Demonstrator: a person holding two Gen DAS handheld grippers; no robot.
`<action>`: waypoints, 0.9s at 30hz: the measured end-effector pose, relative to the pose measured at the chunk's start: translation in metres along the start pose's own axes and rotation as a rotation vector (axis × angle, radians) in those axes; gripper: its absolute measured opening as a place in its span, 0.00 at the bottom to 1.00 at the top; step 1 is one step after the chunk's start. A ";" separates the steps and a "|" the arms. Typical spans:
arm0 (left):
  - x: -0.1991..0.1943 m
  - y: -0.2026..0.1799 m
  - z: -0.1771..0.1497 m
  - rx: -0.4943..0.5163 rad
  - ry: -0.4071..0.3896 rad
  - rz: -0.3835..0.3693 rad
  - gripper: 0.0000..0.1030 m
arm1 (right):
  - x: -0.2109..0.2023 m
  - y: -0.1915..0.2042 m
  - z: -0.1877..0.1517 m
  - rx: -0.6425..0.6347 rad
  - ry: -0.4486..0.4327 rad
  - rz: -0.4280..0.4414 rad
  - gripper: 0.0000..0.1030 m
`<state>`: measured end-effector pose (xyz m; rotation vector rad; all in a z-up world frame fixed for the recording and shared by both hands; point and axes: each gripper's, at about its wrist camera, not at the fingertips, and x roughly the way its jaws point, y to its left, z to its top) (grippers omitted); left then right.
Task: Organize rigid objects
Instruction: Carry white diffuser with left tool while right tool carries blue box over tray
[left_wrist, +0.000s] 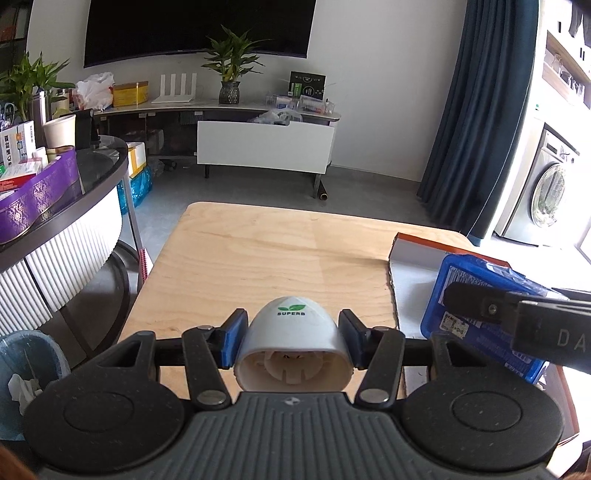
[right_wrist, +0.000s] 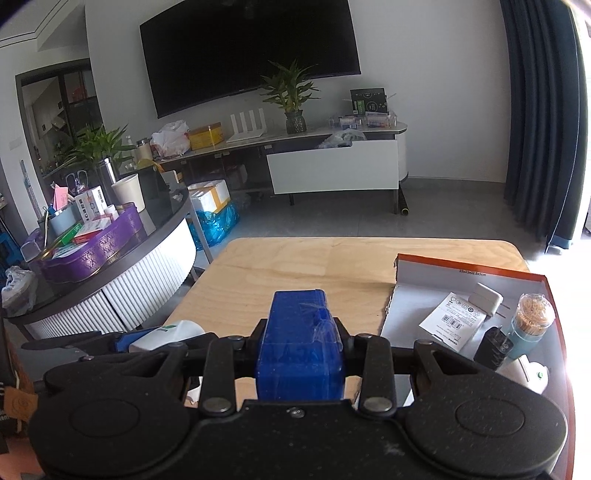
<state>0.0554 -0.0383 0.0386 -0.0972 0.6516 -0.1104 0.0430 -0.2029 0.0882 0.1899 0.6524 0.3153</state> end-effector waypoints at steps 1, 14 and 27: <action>-0.001 -0.001 0.000 -0.004 0.000 -0.003 0.53 | -0.004 -0.001 -0.001 0.003 -0.005 0.000 0.40; -0.017 -0.021 -0.010 0.027 -0.017 -0.028 0.53 | -0.038 -0.018 -0.015 0.038 -0.069 -0.028 0.40; -0.030 -0.045 -0.012 0.078 -0.044 -0.083 0.53 | -0.076 -0.043 -0.019 0.080 -0.142 -0.074 0.40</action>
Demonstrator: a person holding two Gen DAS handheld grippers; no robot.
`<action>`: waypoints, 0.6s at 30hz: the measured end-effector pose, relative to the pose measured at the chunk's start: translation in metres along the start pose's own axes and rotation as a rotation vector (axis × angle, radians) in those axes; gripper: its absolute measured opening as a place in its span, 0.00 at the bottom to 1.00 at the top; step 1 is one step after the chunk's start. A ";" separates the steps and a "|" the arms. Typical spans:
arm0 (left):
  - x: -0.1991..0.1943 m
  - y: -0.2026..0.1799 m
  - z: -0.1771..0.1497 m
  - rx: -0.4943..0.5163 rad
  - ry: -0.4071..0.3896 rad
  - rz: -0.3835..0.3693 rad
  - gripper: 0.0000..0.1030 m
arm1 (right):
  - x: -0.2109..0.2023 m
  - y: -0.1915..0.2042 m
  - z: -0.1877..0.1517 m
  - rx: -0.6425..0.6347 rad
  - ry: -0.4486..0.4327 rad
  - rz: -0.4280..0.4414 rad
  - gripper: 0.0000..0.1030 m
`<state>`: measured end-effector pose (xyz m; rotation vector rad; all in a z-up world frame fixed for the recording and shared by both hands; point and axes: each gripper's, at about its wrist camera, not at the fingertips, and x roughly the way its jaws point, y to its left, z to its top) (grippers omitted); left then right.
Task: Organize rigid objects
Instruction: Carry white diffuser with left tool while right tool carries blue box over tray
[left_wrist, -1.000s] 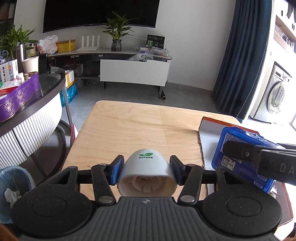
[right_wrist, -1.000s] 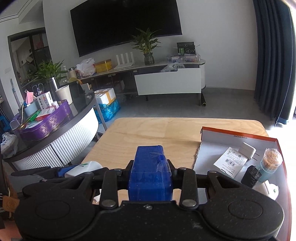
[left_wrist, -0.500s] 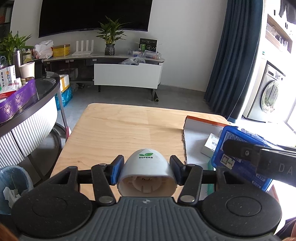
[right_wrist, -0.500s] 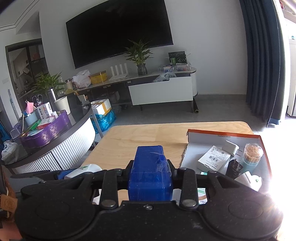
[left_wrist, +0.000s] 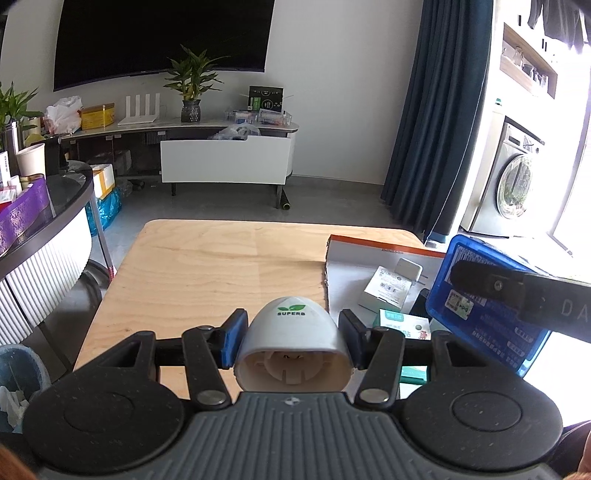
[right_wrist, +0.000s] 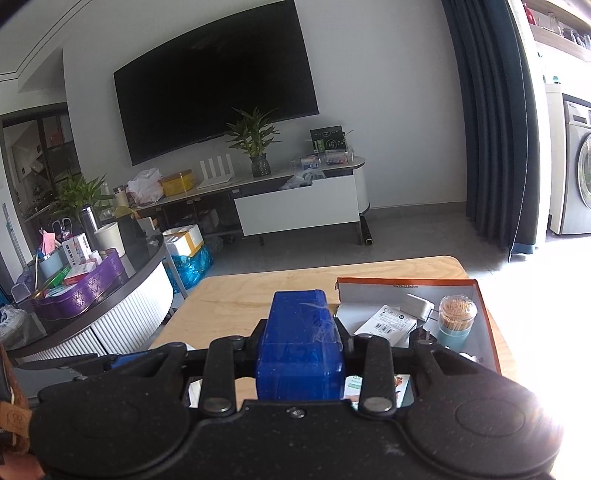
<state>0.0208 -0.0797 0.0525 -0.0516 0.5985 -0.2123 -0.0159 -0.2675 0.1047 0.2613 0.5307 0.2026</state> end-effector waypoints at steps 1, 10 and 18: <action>0.000 -0.002 0.000 0.002 -0.002 -0.003 0.53 | -0.002 -0.002 0.000 0.001 -0.004 -0.004 0.40; -0.002 -0.019 -0.002 0.033 -0.010 -0.038 0.53 | -0.019 -0.020 -0.002 0.031 -0.036 -0.034 0.40; 0.001 -0.038 0.003 0.067 -0.017 -0.084 0.53 | -0.031 -0.036 -0.002 0.060 -0.064 -0.075 0.40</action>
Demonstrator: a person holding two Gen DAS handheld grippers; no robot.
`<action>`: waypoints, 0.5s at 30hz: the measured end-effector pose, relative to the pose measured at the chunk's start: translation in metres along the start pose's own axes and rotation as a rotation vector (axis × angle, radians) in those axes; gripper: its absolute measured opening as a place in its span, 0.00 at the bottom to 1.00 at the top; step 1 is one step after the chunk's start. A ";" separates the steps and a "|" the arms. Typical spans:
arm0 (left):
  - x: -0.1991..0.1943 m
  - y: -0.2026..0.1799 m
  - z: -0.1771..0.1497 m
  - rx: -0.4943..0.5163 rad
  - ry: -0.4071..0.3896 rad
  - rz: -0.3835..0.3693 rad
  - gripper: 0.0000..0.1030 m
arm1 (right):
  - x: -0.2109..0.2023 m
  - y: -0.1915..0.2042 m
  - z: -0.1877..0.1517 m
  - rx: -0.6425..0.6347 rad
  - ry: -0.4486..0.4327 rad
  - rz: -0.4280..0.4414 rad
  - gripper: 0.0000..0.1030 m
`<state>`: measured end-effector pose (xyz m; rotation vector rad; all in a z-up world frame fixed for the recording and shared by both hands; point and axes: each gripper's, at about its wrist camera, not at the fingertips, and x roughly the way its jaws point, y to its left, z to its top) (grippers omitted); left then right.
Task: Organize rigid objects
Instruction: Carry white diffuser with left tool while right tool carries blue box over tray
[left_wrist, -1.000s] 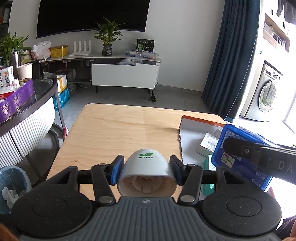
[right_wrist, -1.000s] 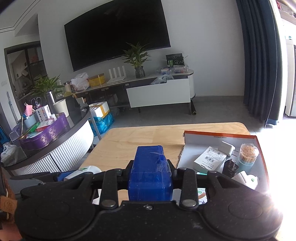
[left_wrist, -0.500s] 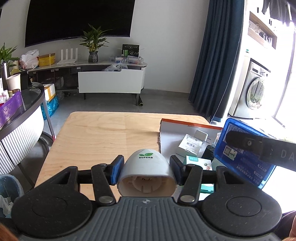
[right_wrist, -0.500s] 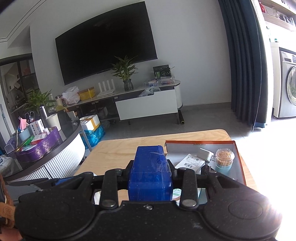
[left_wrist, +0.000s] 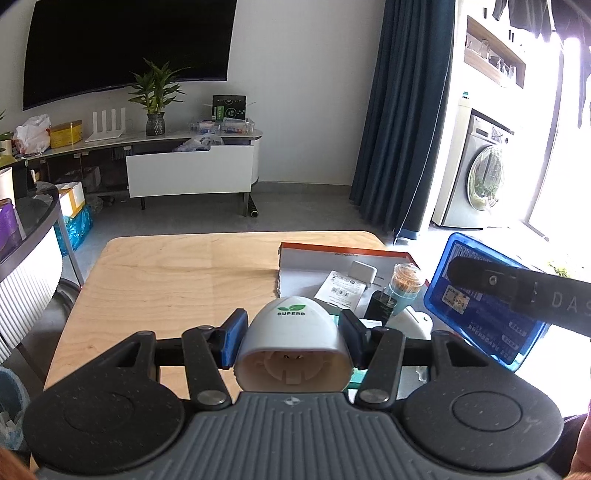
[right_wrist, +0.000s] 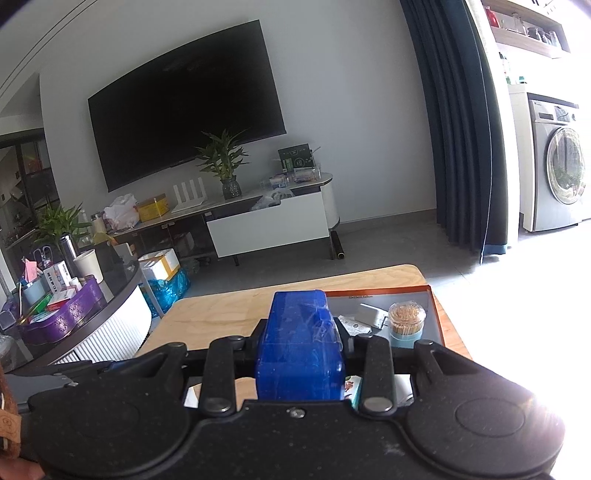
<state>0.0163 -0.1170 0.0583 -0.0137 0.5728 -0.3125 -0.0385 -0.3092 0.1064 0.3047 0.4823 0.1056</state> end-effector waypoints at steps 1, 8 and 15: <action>0.001 -0.003 0.000 0.005 0.000 -0.007 0.53 | -0.001 -0.002 0.000 0.000 -0.003 -0.007 0.40; 0.011 -0.020 -0.002 0.032 0.014 -0.048 0.53 | -0.007 -0.017 0.000 0.016 -0.019 -0.059 0.40; 0.024 -0.034 -0.005 0.051 0.040 -0.087 0.53 | -0.012 -0.033 -0.003 0.037 -0.022 -0.106 0.40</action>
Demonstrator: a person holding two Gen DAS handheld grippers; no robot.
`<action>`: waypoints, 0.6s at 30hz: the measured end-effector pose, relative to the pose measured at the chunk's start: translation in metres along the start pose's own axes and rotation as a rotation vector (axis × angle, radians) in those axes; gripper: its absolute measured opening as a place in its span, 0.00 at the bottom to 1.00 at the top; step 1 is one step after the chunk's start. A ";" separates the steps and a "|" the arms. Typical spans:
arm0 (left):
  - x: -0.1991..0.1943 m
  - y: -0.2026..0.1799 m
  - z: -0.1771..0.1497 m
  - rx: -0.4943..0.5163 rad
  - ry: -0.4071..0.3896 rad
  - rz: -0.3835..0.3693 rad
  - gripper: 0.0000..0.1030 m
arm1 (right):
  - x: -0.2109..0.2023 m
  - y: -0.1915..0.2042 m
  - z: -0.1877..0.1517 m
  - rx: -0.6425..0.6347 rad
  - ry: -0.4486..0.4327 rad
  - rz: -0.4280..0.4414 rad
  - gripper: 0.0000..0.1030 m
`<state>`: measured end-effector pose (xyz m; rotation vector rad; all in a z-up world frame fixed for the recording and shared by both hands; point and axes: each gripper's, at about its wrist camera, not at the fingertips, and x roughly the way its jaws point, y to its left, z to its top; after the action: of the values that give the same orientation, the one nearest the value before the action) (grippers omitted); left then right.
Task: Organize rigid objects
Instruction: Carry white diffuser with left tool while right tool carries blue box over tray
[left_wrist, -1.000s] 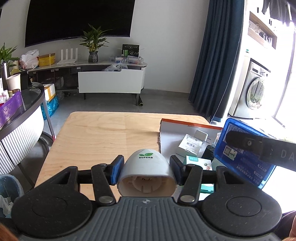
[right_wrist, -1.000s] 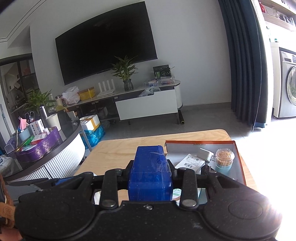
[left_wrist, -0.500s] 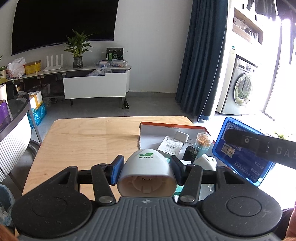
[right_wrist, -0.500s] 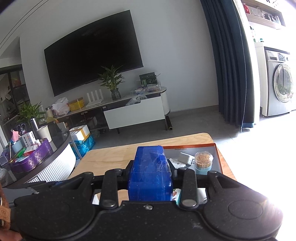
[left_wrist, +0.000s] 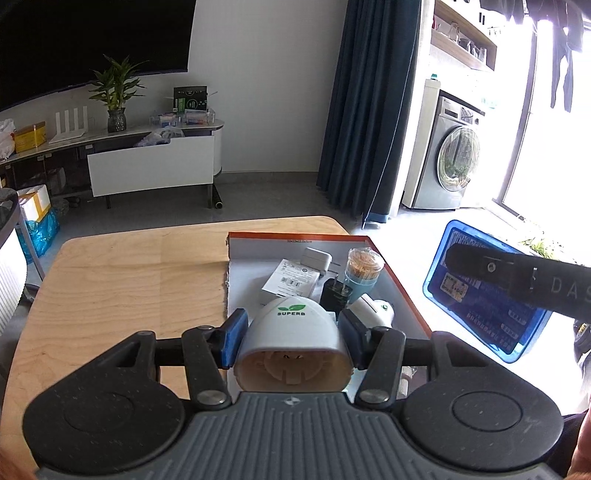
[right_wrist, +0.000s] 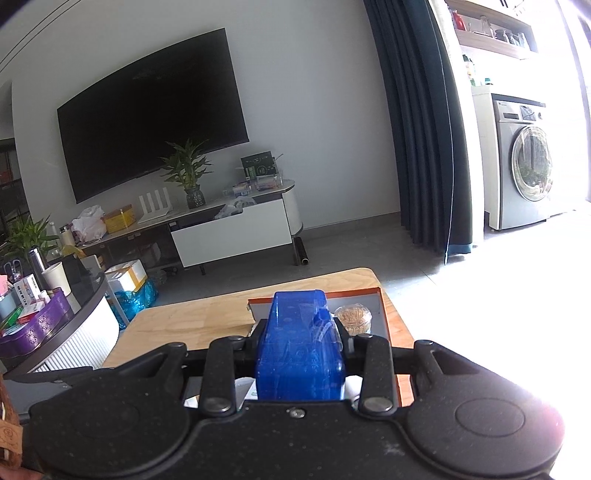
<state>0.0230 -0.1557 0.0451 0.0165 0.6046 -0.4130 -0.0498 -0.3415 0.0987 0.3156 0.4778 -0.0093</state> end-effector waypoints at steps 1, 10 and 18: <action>0.002 -0.002 0.000 0.000 0.004 -0.006 0.53 | 0.000 -0.002 0.000 0.001 0.000 -0.006 0.40; 0.011 -0.019 -0.002 0.014 0.025 -0.034 0.53 | 0.000 -0.019 -0.005 0.024 0.014 -0.037 0.40; 0.014 -0.022 0.000 0.018 0.032 -0.028 0.53 | 0.009 -0.020 -0.006 0.028 0.027 -0.023 0.40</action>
<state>0.0248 -0.1811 0.0392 0.0317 0.6329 -0.4458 -0.0467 -0.3580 0.0837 0.3377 0.5082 -0.0342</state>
